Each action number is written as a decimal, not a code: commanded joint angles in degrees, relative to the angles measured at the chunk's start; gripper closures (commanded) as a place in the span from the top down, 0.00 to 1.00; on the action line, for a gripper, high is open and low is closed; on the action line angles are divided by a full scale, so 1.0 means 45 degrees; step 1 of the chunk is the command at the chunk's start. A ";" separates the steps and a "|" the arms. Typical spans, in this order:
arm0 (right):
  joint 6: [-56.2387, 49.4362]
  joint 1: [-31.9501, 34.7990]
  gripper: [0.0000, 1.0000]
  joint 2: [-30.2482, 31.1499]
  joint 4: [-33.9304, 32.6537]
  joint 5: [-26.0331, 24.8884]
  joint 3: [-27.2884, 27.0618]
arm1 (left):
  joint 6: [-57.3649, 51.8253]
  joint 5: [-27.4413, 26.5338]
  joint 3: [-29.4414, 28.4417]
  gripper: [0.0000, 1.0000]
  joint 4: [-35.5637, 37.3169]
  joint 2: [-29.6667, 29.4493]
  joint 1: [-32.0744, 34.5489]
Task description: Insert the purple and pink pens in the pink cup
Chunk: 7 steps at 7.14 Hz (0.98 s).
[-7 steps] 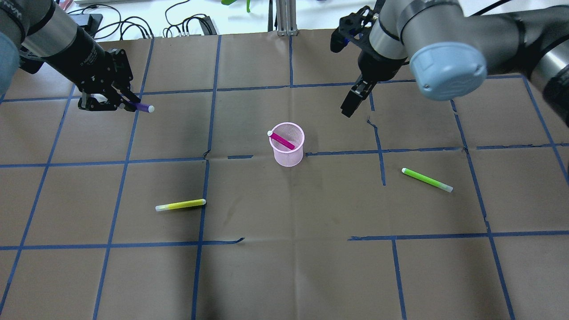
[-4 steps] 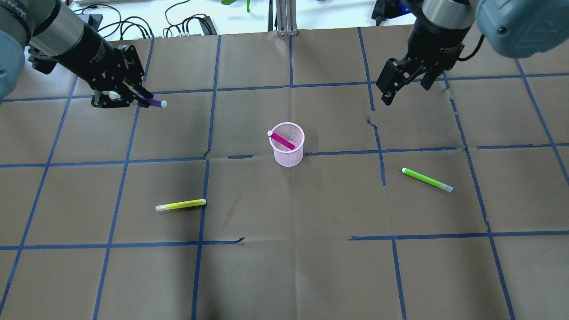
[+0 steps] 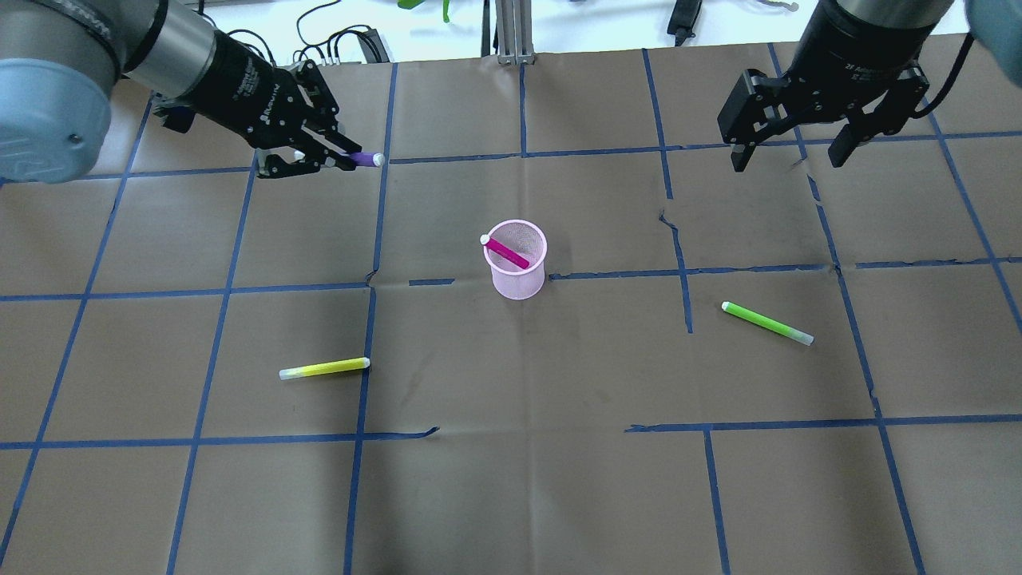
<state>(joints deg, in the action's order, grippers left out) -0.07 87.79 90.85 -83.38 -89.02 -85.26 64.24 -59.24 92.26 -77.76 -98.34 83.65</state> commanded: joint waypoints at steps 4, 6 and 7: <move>0.0444 0.0160 1.00 0.0474 0.0073 0.0173 -0.0816 | 0.6671 0.0410 0.0025 0.02 0.7272 -0.3223 0.2990; 0.0465 0.0180 1.00 0.0533 -0.0957 0.0076 -0.1345 | 0.8489 0.1093 0.0161 0.02 0.8134 -0.3187 0.3364; 0.0484 0.0199 1.00 0.0533 -0.0866 0.0095 -0.1347 | 0.9504 0.1113 0.0742 0.02 0.9610 -0.3090 0.3384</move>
<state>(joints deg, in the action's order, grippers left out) 2.07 88.61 93.17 -86.56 -88.50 -90.83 101.48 -54.72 93.47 -40.80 -112.47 98.43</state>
